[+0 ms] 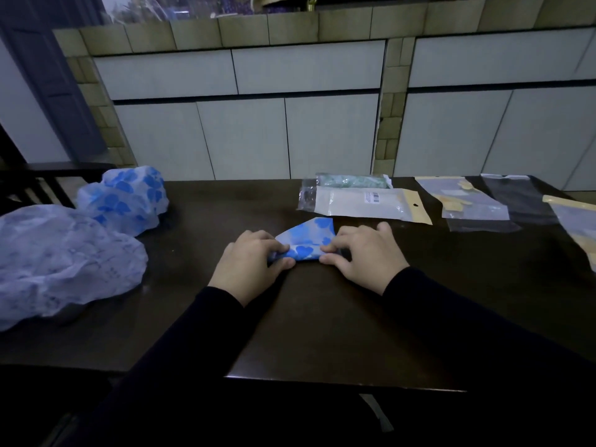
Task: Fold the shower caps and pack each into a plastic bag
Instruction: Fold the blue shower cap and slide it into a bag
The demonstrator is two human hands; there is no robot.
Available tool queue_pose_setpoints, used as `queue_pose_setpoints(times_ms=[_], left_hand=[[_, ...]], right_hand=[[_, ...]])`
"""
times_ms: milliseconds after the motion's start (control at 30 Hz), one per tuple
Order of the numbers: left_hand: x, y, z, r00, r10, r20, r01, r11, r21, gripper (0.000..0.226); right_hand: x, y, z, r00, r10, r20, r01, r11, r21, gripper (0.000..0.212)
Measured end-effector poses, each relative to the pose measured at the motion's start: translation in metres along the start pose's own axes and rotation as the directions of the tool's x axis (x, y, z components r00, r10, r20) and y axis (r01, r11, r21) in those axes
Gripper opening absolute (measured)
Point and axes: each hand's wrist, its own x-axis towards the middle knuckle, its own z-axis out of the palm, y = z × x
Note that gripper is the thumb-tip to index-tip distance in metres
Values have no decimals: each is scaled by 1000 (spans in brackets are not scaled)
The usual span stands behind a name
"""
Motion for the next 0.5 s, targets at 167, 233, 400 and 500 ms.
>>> queue_pose_setpoints(times_ms=[167, 233, 400, 500], left_hand=[[1, 4, -2, 999, 35, -16, -33, 995, 95, 31], [0, 6, -4, 999, 47, -12, -45, 991, 129, 31], [2, 10, -7, 999, 45, 2, -45, 991, 127, 29], [8, 8, -6, 999, 33, 18, -35, 995, 94, 28]], right_hand=[[0, -1, -1, 999, -22, -27, 20, 999, -48, 32], [1, -2, -3, 1000, -16, -23, 15, 999, -44, 31], [5, -2, -4, 1000, -2, 4, 2, 999, -32, 25], [9, -1, -6, 999, 31, 31, -30, 999, -22, 26]])
